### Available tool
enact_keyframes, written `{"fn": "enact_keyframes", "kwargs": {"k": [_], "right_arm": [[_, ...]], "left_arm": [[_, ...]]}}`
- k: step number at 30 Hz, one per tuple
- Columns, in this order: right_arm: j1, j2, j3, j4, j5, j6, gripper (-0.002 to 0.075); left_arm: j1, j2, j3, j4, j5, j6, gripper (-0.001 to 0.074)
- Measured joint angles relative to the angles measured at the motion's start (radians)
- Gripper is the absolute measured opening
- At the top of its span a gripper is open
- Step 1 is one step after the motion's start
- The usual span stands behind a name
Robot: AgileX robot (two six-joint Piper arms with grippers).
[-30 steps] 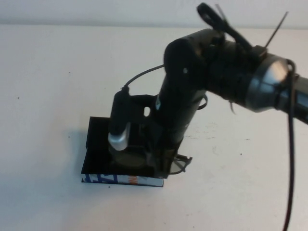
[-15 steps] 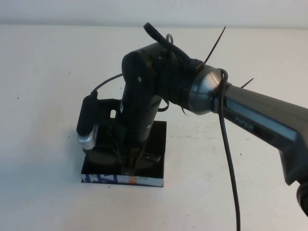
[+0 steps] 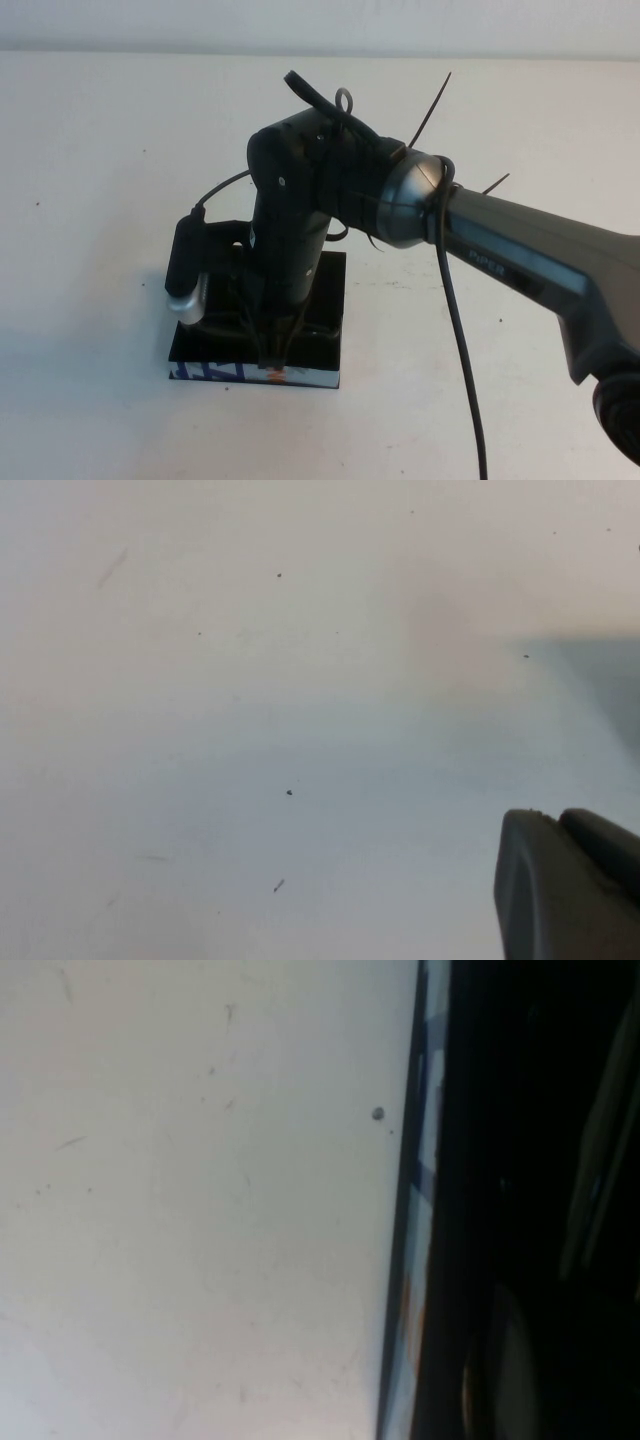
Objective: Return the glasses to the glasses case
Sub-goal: Place the glasses in the glasses case
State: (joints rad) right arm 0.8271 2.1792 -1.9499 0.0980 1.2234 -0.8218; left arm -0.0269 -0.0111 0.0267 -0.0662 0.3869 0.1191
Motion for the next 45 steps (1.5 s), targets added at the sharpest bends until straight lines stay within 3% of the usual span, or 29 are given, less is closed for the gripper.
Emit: {"fn": "enact_keyframes", "kwargs": {"k": [41,45], "right_arm": [[0.0,0.021,-0.002,0.0,0.0,-0.048,0.0007],[0.0,0.021,-0.002,-0.002,0.0,-0.048,0.0043]], "left_arm": [[0.0,0.0,0.0,0.0,0.0,0.0,-0.0004],[0.0,0.0,0.0,0.0,0.0,0.0,-0.0004]]}}
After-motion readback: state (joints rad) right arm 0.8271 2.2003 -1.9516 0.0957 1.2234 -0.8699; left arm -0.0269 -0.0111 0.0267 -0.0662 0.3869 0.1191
